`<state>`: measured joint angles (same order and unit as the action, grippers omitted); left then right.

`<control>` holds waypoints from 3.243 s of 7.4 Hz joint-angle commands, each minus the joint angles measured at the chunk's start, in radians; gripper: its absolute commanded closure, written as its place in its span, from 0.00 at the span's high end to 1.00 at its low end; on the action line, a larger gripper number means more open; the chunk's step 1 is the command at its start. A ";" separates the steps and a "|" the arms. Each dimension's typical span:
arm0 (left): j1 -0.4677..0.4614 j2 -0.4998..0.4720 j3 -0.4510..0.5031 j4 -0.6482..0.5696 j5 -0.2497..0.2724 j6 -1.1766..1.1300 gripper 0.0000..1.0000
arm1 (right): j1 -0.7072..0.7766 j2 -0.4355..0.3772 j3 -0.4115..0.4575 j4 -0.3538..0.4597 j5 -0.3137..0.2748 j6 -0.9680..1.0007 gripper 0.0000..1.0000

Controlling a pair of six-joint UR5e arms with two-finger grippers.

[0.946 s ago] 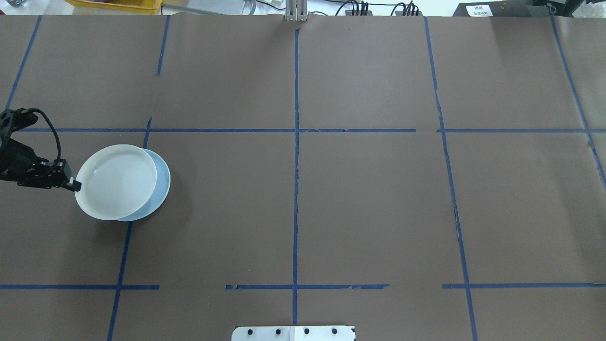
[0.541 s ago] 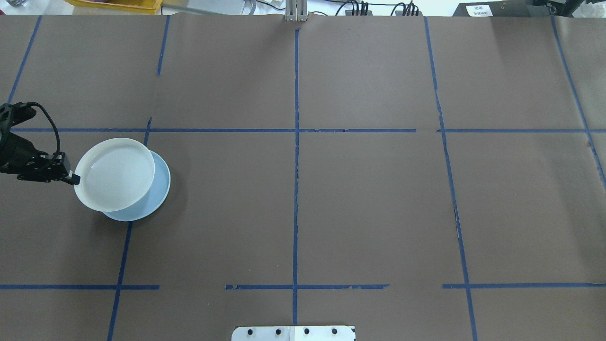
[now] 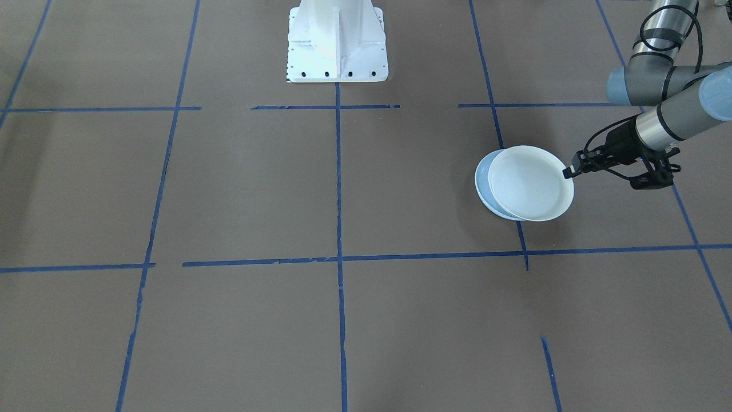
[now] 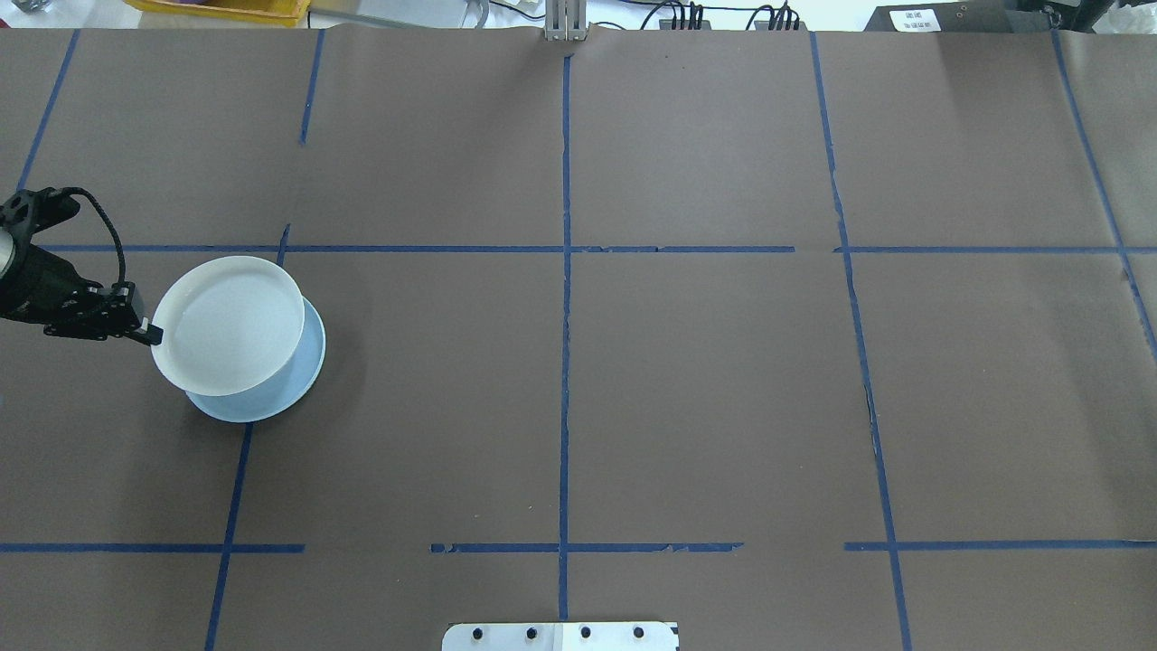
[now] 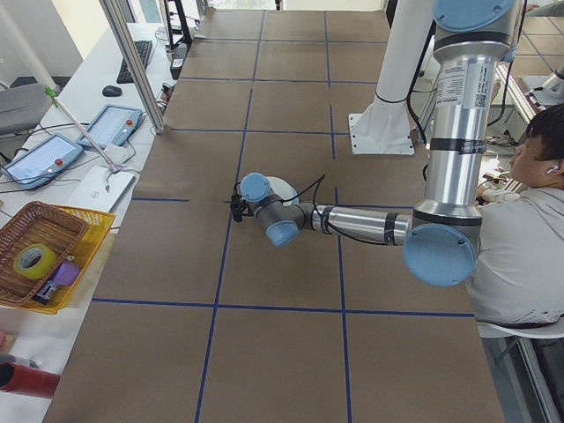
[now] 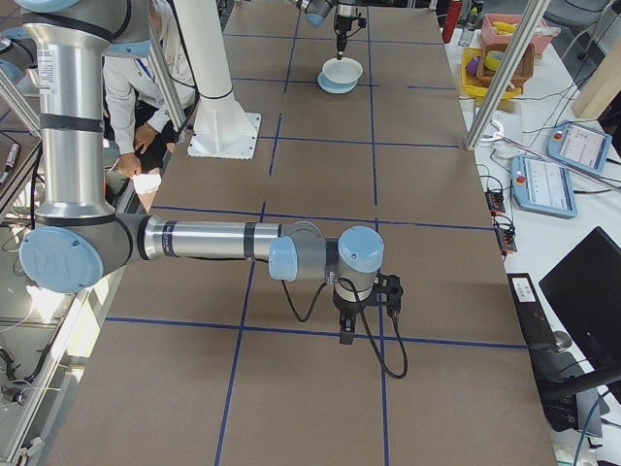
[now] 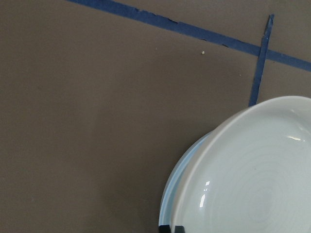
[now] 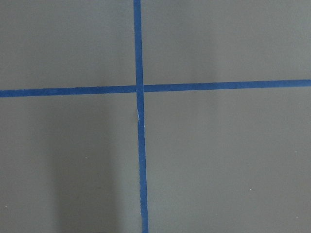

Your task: Stack plate in center

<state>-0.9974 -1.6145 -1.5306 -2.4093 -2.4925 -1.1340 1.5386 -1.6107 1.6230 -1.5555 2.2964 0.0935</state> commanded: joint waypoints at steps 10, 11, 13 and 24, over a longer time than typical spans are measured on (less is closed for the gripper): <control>-0.332 0.058 -0.009 0.338 0.039 0.627 1.00 | 0.000 0.000 0.000 0.000 0.000 0.000 1.00; -0.410 0.054 -0.014 0.490 0.108 0.819 1.00 | 0.000 0.000 0.000 0.000 0.000 0.000 1.00; -0.544 0.045 -0.022 0.709 0.162 1.128 1.00 | 0.002 0.000 0.000 0.000 -0.002 0.000 1.00; -0.575 0.047 -0.042 0.736 0.149 1.160 1.00 | 0.000 0.000 0.000 0.000 -0.002 0.000 1.00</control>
<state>-1.5736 -1.5677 -1.5744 -1.6747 -2.3439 0.0270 1.5386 -1.6107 1.6230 -1.5555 2.2956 0.0935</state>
